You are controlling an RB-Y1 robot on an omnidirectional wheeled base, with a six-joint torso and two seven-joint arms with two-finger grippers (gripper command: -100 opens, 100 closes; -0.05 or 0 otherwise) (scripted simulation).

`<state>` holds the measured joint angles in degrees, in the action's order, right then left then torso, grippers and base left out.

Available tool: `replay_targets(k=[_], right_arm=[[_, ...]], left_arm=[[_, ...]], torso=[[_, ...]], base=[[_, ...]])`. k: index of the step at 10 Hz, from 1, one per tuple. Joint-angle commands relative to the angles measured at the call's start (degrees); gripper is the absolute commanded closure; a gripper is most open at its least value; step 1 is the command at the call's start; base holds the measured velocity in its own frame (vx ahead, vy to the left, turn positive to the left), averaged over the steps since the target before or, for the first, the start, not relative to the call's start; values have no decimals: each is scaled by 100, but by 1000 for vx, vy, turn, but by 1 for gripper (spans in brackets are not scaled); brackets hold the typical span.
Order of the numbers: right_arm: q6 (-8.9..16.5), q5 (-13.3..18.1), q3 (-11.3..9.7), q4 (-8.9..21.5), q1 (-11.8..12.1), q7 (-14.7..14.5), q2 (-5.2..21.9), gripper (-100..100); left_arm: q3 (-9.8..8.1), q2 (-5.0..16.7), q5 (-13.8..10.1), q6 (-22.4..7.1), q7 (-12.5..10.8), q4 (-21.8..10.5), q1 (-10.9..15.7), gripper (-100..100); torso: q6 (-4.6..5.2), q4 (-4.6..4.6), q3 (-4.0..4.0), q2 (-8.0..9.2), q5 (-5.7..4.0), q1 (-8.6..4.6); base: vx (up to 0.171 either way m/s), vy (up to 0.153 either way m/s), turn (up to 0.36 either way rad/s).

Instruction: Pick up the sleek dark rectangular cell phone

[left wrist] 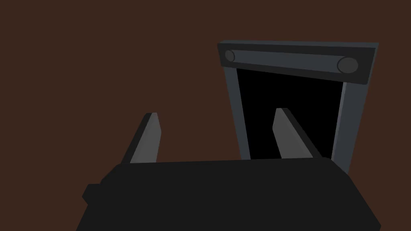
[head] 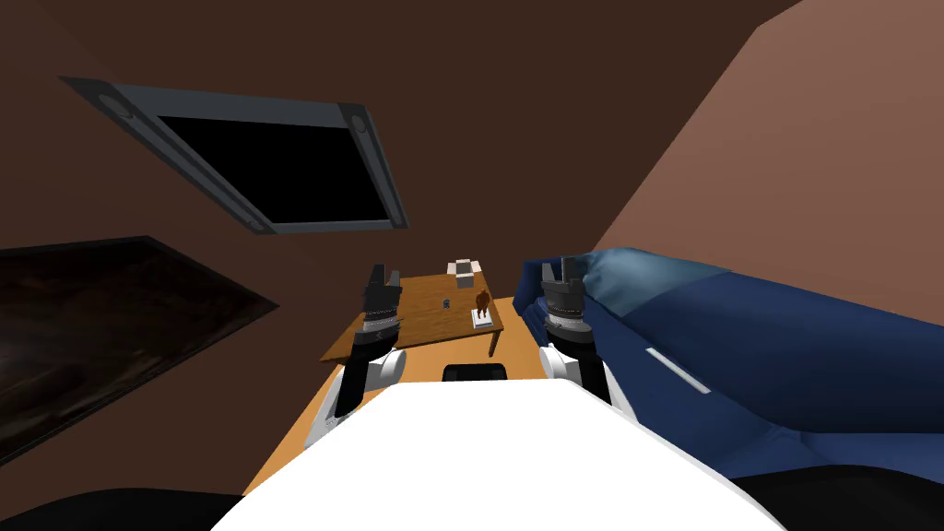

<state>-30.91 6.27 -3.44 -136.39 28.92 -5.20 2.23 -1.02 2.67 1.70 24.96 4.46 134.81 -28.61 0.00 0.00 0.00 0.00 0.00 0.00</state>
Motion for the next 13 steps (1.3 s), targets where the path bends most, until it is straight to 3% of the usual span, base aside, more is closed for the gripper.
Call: replay_targets(k=[1,3,6,8,9,12,13], right_arm=[[0,0,0,0,0,0,0,0],[0,0,0,0,-1,0,0,0],[0,0,0,0,-1,0,0,0],[0,0,0,0,-1,0,0,0],[0,0,0,0,-1,0,0,0],[0,0,0,0,-1,0,0,0],[0,0,0,0,-1,0,1,0]], left_arm=[[-55,176,-93,-156,56,-206,65,-100],[-130,381,-221,-374,133,-499,157,-100],[-177,498,-301,-510,180,-682,215,-100],[-283,746,-484,-822,290,-1052,348,-100],[-283,746,-484,-822,290,-1105,348,-100],[-462,1139,-798,-1315,489,-1733,578,-100],[-462,1139,-798,-1368,489,-1846,578,-100]], torso=[[0,0,0,0,0,0],[2,0,2,4,3,11],[2,1,3,5,2,9],[2,1,3,5,2,8],[3,2,6,11,2,10],[2,2,5,9,3,15],[3,3,7,13,4,19]], base=[[-7,10,-223],[-19,30,-219],[-16,17,-95],[-31,18,-228],[-31,23,-139],[-34,28,-324],[-38,36,-85]])
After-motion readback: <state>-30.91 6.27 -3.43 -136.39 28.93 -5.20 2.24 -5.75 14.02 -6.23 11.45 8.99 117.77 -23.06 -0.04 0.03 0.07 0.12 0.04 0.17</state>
